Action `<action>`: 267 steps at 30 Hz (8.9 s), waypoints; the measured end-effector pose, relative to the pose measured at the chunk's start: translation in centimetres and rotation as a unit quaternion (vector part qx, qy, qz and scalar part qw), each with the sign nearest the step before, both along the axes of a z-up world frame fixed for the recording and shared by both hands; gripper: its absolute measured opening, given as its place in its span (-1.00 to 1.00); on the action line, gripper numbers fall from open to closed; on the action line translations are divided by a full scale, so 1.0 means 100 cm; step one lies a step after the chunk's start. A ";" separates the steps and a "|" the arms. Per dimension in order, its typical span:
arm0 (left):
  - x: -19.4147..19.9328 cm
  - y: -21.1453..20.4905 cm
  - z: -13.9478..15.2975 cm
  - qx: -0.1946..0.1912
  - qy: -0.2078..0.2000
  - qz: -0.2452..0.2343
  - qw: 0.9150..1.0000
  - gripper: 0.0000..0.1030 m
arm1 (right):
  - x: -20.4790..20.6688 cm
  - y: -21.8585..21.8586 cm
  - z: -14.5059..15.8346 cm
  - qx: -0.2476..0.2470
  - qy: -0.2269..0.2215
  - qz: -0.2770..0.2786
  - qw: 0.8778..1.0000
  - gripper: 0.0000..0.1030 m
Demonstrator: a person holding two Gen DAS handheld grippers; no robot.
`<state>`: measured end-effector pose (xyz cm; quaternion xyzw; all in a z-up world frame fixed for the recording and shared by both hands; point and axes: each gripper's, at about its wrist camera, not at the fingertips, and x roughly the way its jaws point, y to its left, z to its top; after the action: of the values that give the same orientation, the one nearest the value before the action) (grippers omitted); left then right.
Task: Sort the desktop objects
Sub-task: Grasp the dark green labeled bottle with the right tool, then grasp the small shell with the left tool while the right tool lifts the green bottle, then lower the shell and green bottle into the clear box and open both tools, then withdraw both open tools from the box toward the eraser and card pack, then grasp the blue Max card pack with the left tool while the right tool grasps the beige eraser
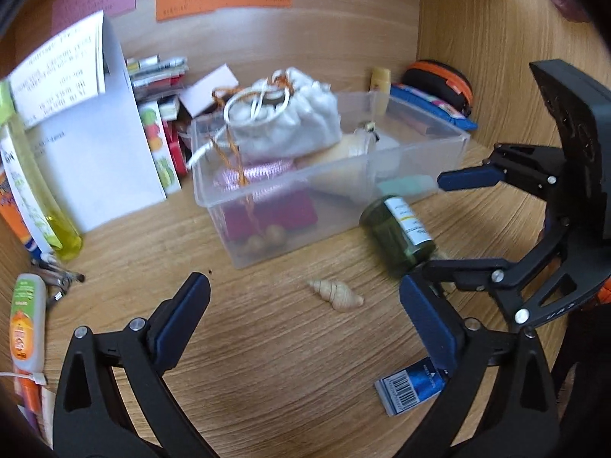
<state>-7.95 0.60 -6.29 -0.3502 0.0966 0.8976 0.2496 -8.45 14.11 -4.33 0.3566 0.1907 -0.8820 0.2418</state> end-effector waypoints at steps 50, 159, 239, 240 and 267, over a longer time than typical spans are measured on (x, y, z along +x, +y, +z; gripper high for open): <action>-0.021 0.046 -0.018 -0.075 -0.036 -0.025 0.996 0.11 | -0.022 0.034 0.015 -0.130 -0.036 0.019 0.991 -0.16; -0.100 0.098 0.045 0.063 0.006 -0.047 0.997 -0.60 | -0.095 0.072 0.044 -0.089 -0.004 -0.078 0.993 -0.16; 0.060 0.000 0.004 0.026 0.012 0.060 0.998 0.97 | 0.013 0.012 -0.014 -0.034 -0.083 -0.013 0.996 -0.17; 0.061 0.002 0.002 0.024 0.010 0.059 0.998 0.97 | 0.013 0.010 -0.015 -0.033 -0.088 -0.009 0.996 -0.24; 0.070 0.035 -0.029 -0.025 -0.050 0.053 0.997 0.55 | 0.018 0.018 -0.003 -0.088 -0.065 0.011 0.994 -0.58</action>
<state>-0.97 4.08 -9.21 -0.4052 0.0877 0.8883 0.1973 -6.64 15.91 -4.66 0.3884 0.1002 -0.8676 0.2940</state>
